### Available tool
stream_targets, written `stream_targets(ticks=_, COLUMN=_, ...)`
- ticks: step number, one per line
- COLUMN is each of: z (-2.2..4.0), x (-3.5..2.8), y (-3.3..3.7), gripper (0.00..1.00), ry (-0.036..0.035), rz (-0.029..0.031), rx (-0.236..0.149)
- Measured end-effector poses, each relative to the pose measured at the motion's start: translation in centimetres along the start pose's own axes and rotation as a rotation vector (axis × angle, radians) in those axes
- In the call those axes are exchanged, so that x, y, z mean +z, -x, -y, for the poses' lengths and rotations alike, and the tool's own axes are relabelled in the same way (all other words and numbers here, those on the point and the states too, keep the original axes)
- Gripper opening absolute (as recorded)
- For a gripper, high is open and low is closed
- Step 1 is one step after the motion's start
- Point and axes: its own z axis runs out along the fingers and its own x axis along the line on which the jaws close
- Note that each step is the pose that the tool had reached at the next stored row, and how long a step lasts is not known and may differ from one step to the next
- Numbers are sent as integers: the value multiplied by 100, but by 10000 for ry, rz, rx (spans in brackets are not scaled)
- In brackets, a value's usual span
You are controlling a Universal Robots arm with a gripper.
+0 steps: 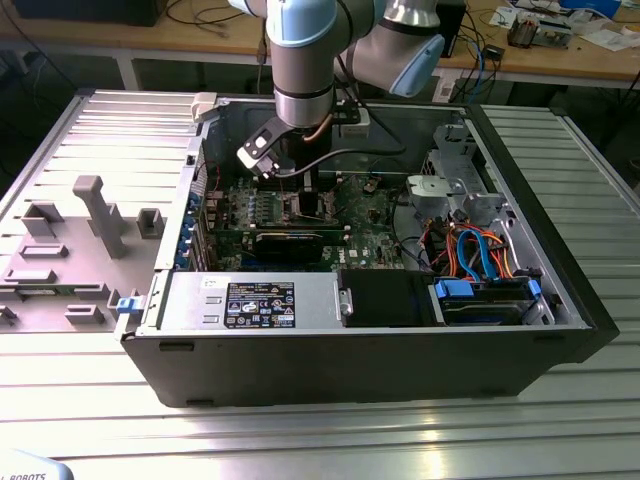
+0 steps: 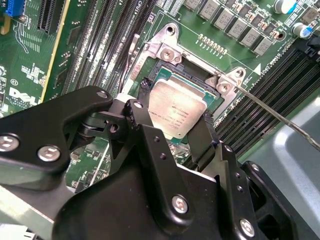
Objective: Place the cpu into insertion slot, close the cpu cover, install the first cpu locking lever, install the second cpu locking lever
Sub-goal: 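Place the cpu into insertion slot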
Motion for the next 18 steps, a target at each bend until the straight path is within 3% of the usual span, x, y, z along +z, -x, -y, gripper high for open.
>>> stream_targets(ticks=11, z=0, x=2, y=0, gripper=54, ry=0, rz=-3, rx=0)
stream_targets(ticks=13, z=-1, x=6, y=-2, gripper=61, ry=8, rz=-8, rx=0)
stream_targets(ticks=18, z=-2, x=5, y=-3, gripper=61, ry=5, rz=-8, rx=1)
